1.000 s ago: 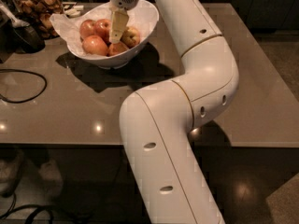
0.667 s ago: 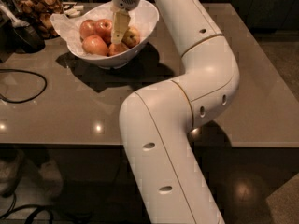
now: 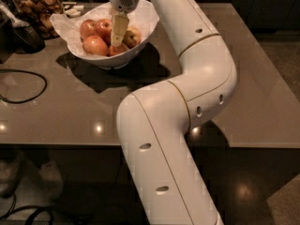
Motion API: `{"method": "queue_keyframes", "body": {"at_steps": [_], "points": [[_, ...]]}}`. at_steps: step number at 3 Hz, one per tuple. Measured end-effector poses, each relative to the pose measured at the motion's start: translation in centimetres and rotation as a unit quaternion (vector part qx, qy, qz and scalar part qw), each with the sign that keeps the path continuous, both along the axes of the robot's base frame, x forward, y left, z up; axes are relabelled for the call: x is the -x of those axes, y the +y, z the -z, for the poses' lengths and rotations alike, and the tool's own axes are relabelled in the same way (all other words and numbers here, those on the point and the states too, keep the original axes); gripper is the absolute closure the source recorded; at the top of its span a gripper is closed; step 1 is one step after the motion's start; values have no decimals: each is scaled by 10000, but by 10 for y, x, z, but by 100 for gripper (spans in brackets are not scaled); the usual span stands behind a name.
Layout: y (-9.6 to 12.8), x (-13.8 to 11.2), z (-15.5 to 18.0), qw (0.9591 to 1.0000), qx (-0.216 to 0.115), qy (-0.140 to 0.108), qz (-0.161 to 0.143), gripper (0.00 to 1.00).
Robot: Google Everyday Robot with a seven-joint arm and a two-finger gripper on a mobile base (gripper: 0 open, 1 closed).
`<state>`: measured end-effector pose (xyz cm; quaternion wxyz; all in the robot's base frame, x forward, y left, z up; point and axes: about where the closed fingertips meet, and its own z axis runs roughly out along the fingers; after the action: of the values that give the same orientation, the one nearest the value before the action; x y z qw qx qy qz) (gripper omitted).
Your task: Pick apple from white bowl
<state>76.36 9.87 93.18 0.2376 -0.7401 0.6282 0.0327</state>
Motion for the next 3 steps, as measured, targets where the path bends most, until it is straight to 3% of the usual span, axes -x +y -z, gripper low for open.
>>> {"method": "queue_keyframes", "body": {"at_steps": [3], "points": [[15, 5, -6, 9994, 88, -113, -325, 26]]}}
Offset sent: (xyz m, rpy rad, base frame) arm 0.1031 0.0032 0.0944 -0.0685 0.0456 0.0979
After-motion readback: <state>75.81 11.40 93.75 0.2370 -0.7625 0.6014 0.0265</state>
